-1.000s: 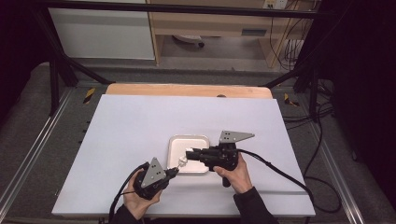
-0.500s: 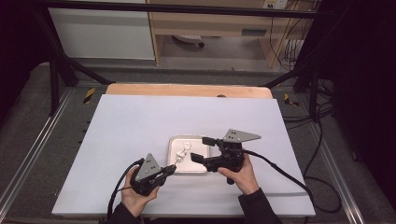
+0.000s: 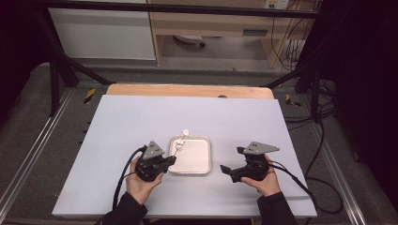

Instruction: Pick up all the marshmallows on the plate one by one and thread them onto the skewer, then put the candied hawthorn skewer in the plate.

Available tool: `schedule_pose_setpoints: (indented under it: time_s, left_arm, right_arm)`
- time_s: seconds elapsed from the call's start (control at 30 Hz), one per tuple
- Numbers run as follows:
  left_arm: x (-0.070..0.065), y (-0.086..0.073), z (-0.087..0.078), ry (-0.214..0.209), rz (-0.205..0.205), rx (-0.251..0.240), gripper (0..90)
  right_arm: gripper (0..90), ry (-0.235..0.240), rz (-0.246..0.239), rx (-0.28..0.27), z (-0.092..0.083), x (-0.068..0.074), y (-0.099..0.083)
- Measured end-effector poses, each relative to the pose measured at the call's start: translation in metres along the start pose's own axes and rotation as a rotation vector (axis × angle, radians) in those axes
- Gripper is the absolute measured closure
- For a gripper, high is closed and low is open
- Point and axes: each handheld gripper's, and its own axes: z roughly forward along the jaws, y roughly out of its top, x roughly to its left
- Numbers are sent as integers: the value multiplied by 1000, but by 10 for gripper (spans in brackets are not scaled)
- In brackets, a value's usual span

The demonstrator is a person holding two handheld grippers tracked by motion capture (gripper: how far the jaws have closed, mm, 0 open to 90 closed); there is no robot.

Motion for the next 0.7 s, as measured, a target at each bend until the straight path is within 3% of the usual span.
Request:
schedule_pose_setpoints:
  time_s: [0.07, 0.2, 0.33, 0.5, 0.6, 0.7]
  left_arm:
    - [2, 6, 9, 5, -25, 20, 886]
    - [3, 13, 25, 24, -68, 115, 884]
    - [2, 15, 39, 54, -63, 199, 883]
    - [1, 15, 48, 65, -74, 264, 880]
    - [2, 15, 50, 69, -70, 266, 853]
    - [2, 17, 47, 63, -51, 254, 711]
  right_arm:
    - [8, -10, -8, 5, -5, -3, -7]
    - [8, -29, -8, 5, -17, -10, -18]
    - [8, -47, 4, -5, -25, -18, -26]
    - [8, -64, 1, 1, -29, -22, -28]
    - [8, -67, 9, 1, -30, -23, -29]
    - [8, -60, 8, -7, -32, -23, -30]
